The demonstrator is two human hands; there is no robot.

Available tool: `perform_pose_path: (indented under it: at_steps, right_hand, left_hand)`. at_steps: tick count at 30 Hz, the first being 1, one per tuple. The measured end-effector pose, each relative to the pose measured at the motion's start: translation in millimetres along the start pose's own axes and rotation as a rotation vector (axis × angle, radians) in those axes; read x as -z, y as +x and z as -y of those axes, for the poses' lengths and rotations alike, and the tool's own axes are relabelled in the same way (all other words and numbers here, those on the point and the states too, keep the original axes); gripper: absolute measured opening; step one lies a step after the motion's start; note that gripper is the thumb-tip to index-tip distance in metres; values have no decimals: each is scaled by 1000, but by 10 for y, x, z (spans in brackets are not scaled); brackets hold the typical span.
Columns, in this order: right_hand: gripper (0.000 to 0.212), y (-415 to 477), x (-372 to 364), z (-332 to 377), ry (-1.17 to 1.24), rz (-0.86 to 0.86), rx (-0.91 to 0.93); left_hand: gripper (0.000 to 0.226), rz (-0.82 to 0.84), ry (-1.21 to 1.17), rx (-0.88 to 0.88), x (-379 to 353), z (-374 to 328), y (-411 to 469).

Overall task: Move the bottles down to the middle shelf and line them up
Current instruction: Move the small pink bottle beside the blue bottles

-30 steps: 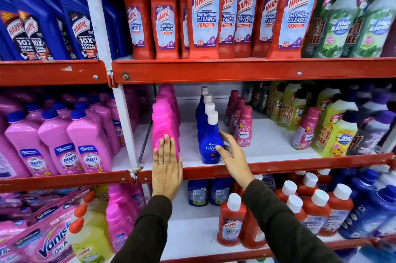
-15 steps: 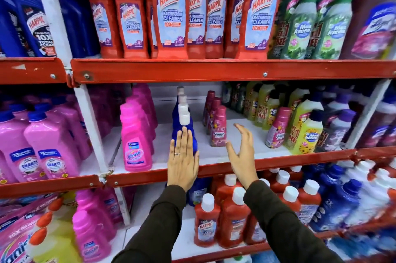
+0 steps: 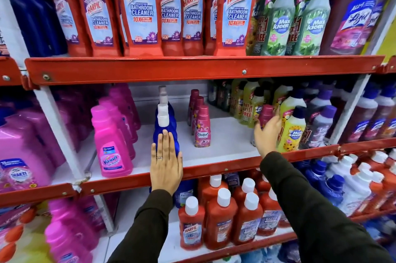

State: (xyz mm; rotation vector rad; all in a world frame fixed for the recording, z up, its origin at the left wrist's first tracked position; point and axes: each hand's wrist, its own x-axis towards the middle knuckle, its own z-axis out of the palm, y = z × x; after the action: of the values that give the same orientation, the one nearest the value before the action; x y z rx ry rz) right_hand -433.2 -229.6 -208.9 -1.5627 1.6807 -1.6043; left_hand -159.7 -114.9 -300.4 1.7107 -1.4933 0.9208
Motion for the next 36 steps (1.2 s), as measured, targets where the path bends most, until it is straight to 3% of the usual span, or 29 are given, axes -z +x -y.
perform_pose_path:
  at_steps: [3,9,19,27,36]
  right_hand:
    - [72,162,-1,7,42,22,-42]
    - [41,262,93,-74,-28,46,-33]
    - [48,-307,-1,357,159,88,98]
    - [50,-818,-298,599,144,249,192]
    - [50,-926,-556,640,116,284,195]
  left_hand:
    - [76,-1,4,-10,-1,5,6]
    - [69,3,28,-5,0,-5,9]
    - [68,10,31,15,22,-12,10]
    - [73,-1,23,20,13,-3,11]
    - [75,-24,-10,4,-39,18,-8]
